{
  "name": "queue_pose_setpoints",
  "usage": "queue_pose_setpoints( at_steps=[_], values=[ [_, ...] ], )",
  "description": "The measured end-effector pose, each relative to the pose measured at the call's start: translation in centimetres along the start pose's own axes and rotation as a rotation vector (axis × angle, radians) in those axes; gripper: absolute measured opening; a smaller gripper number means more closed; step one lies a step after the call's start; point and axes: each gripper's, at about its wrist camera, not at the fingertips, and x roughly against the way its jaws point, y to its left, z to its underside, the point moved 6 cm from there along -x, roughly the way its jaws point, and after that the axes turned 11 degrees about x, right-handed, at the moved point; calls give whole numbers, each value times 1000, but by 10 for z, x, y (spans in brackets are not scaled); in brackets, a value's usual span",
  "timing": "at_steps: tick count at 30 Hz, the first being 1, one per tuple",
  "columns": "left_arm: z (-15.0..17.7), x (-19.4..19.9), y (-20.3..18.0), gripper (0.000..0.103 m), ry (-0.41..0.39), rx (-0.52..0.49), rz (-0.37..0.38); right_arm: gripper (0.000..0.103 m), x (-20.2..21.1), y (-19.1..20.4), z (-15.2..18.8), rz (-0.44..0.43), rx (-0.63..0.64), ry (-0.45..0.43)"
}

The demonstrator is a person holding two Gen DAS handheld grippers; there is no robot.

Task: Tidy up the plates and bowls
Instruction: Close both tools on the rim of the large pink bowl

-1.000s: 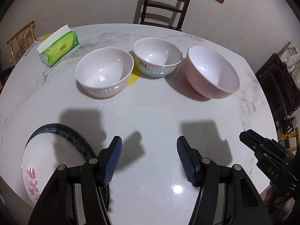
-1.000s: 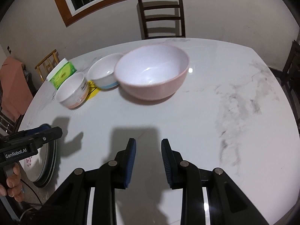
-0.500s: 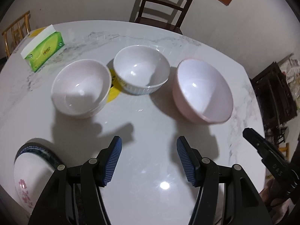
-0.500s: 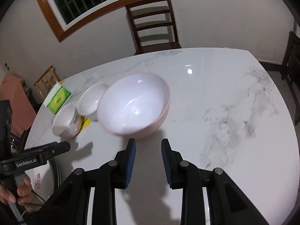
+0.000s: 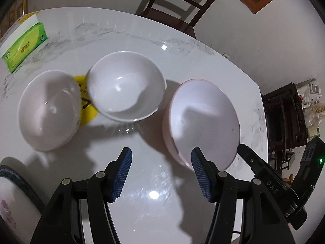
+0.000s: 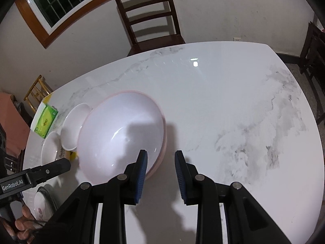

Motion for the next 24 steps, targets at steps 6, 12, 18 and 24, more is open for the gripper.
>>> queue_pose_setpoints(
  at_steps=[6,12,18,24],
  values=[
    [-5,-19,-9,53,15,-10,-7,28,-20,-5,-6,16,5,32],
    [-9,-34,-11,44,23,-15,-8,28,-37,-5,-11,17,5,55],
    [-10,-43,-9,25,33,-21,0,28,-47,-1,-8,9,6,66],
    [-8,-45,-9,18,34,-36,14,19,-51,5,-5,-18,12,68]
  ],
)
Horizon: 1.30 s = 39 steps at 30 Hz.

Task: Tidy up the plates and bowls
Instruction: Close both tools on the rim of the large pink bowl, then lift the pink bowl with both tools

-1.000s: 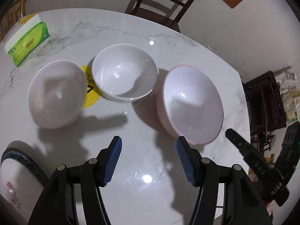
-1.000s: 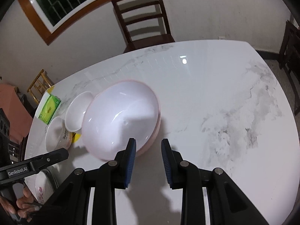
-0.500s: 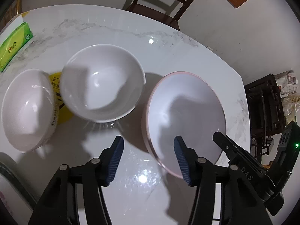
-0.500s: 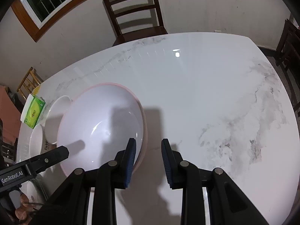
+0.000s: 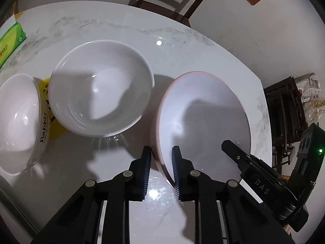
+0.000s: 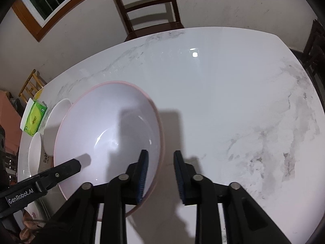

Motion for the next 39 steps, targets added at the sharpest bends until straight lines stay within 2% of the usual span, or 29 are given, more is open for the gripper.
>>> queue_pose_setpoints(
  at_steps=[9,18,28,39],
  values=[
    [12,3,2,17,9,-33,-18,17,8,4,13,12,-12,-4],
    [43,25,13,17,17,-54,-9,17,36,18,41,20,-6,-17],
    [86,61,38,17,22,-89,-25,17,72,56,90,2,12,-26],
    [124,93,74,18,18,-96,-38,18,88,90,140,-40,12,-9]
  ],
)
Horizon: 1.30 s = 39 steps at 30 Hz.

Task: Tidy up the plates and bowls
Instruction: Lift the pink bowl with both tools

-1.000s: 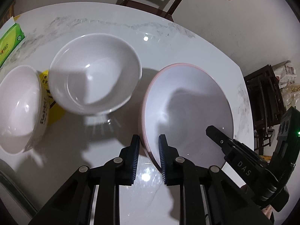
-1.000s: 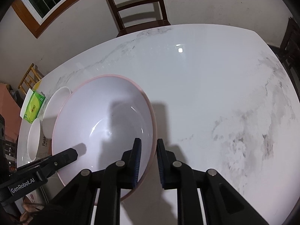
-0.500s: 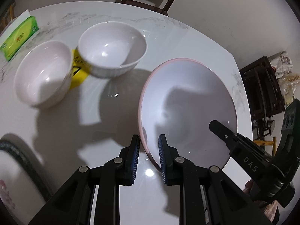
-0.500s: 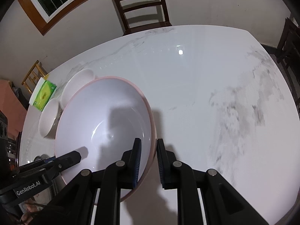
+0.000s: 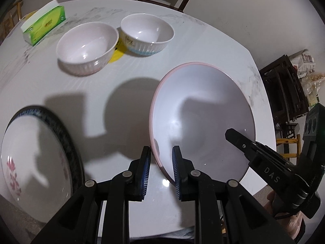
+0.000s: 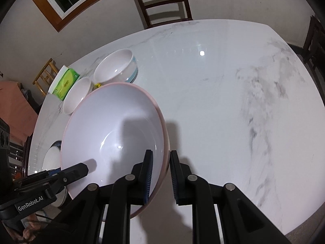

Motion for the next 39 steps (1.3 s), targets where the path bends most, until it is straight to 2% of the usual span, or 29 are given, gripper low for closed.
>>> queue_pose_setpoints(
  at_steps=[5,13,39],
  values=[
    [21,2,15,18,15,0,-6,19,2,9,19,-5,-1,11],
    [37,-1,25,18,35,0,-13,19,-3,14,44,-5,-2,49],
    [55,-11,32,17,56,-18,-34,20,-11,18,62,-15,-13,96]
  ],
)
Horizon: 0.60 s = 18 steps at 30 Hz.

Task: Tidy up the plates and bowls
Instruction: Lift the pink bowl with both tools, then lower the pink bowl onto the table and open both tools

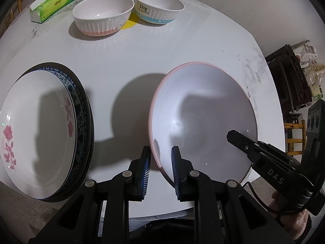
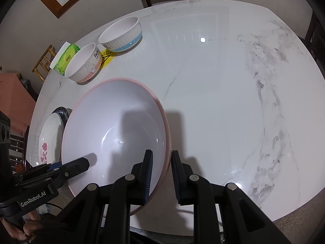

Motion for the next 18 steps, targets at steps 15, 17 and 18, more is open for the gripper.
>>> queue_pose_setpoints(
  at_steps=[15,17,18],
  values=[
    [-4,15,7,28,-51,10,-3,39,15,-2,-15,28,27,-53],
    [-7,21,10,30,-67,13,2,39,20,-5,-19,34,19,-63],
    [-8,24,11,30,-74,13,5,39,22,-6,-20,32,18,-71]
  ],
)
